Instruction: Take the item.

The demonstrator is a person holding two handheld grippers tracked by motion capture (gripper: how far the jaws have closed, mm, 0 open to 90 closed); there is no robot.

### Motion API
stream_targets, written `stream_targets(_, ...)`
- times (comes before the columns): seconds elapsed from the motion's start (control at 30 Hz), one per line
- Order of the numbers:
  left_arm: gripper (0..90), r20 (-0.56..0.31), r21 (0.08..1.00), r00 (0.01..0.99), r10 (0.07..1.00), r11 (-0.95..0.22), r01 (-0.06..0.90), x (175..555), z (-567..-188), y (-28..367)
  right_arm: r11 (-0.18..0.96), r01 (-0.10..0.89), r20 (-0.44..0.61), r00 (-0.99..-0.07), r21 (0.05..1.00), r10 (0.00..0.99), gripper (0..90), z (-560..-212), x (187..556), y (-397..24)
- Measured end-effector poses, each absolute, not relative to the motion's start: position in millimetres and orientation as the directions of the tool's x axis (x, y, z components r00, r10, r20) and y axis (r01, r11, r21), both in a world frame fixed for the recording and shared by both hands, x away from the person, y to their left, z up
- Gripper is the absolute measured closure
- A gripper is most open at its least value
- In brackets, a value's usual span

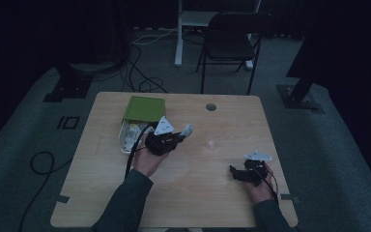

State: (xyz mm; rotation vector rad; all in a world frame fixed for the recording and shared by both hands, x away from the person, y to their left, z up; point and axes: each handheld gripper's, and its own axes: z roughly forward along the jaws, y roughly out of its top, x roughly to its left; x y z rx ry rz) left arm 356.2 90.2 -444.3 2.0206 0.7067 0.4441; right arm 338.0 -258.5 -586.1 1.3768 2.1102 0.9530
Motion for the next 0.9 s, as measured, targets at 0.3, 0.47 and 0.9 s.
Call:
stream_targets(0.3, 84.0, 0.032, 0.859, 0.784, 0.620, -0.419, 0.296, 364, -438, 79, 0.265, 0.608, 0.005, -0.405, 0.748, 0.914, 13.7, -586, 338, -258)
stream_targets(0.47, 84.0, 0.035, 0.855, 0.787, 0.616, -0.426, 0.296, 369, -439, 71, 0.265, 0.608, 0.005, -0.405, 0.748, 0.914, 13.7, -586, 338, -259)
stream_targets(0.9, 84.0, 0.035, 0.853, 0.797, 0.602, -0.434, 0.291, 381, -442, 50, 0.264, 0.608, 0.005, -0.404, 0.748, 0.915, 13.7, -586, 338, -258)
